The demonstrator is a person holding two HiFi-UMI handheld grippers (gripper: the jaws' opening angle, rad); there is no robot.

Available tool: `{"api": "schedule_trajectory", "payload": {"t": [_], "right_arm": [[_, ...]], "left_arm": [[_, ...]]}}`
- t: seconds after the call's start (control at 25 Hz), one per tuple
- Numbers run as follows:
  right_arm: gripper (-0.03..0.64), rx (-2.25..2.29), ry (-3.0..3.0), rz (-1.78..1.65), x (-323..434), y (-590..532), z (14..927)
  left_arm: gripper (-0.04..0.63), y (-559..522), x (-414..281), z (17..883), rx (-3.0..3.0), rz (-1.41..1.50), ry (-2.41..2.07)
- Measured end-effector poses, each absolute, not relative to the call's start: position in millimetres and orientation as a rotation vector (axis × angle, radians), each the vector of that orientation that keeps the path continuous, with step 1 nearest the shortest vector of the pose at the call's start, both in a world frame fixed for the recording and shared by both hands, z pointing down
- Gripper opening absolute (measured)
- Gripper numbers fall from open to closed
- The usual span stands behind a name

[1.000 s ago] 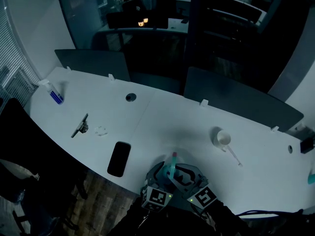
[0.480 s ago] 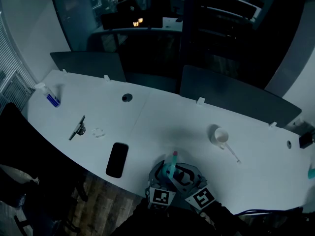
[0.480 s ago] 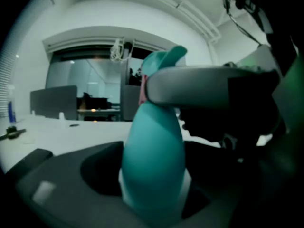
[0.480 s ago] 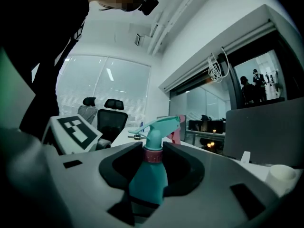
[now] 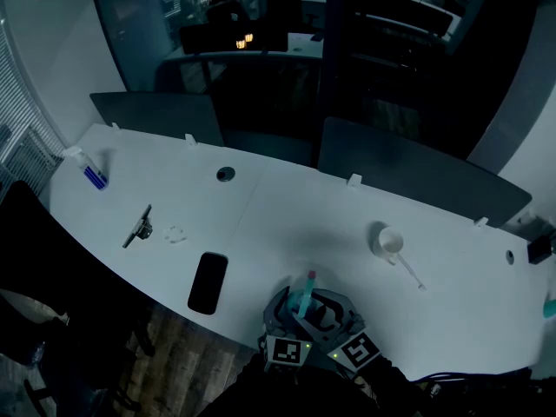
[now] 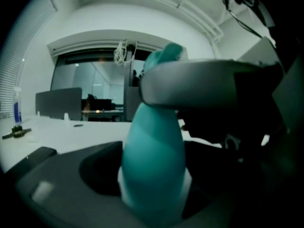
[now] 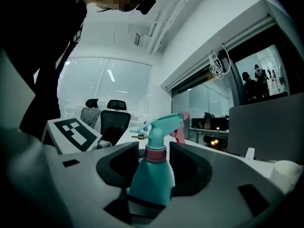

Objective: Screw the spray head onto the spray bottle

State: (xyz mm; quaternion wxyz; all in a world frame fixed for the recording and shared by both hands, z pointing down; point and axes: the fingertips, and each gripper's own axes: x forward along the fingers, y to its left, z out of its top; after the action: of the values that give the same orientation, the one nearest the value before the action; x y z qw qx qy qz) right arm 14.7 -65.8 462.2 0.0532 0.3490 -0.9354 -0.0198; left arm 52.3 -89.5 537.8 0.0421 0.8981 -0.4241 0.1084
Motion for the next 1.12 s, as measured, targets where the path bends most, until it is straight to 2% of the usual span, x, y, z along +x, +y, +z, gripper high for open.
{"api": "schedule_trajectory", "payload": {"t": [0.04,0.08,0.2,0.44,0.8,0.84,0.92,1.0,1.04,1.08,1.12], "right_arm": [[0.202,1.064,-2.849,-0.043,14.6,-66.2,462.2],[0.230,1.068,-2.852,-0.035,14.7,-66.9,461.9],[0.263,1.072,-2.854,-0.036,15.7,-67.0,460.7],[0.264,1.139,-2.842,-0.032,23.5,-59.8,456.5],[0.262,1.460,-2.664,0.039,61.0,-38.2,465.2],[0.262,1.491,-2.643,0.023,62.8,-34.9,466.4],[0.262,1.538,-2.606,-0.008,64.4,-28.2,467.9],[0.261,1.556,-2.579,-0.018,63.2,-21.1,468.0],[0.244,1.559,-2.567,-0.014,62.9,-16.9,467.7],[0.134,1.564,-2.553,-0.006,63.6,-12.7,467.5],[0.026,1.572,-2.540,0.002,65.3,-9.3,466.9]], "left_arm": [[0.399,-88.9,51.4,536.0,2.755,0.317,-1.290],[0.414,-88.5,50.1,533.7,2.761,0.298,-1.284],[0.450,-87.8,45.5,527.7,2.780,0.268,-1.276],[0.453,-73.3,22.9,527.2,2.832,0.331,-1.221],[0.448,-62.3,-68.9,503.7,2.701,0.307,-1.417],[0.413,-62.6,-76.5,498.8,2.686,0.288,-1.451],[0.288,-63.9,-85.8,490.8,2.663,0.259,-1.498],[0.196,-65.8,-91.0,484.2,2.641,0.240,-1.534],[0.123,-66.2,-94.6,479.6,2.628,0.221,-1.565],[0.034,-65.8,-98.2,474.4,2.620,0.202,-1.602],[0.003,-64.6,-101.0,469.0,2.623,0.196,-1.640]]}}
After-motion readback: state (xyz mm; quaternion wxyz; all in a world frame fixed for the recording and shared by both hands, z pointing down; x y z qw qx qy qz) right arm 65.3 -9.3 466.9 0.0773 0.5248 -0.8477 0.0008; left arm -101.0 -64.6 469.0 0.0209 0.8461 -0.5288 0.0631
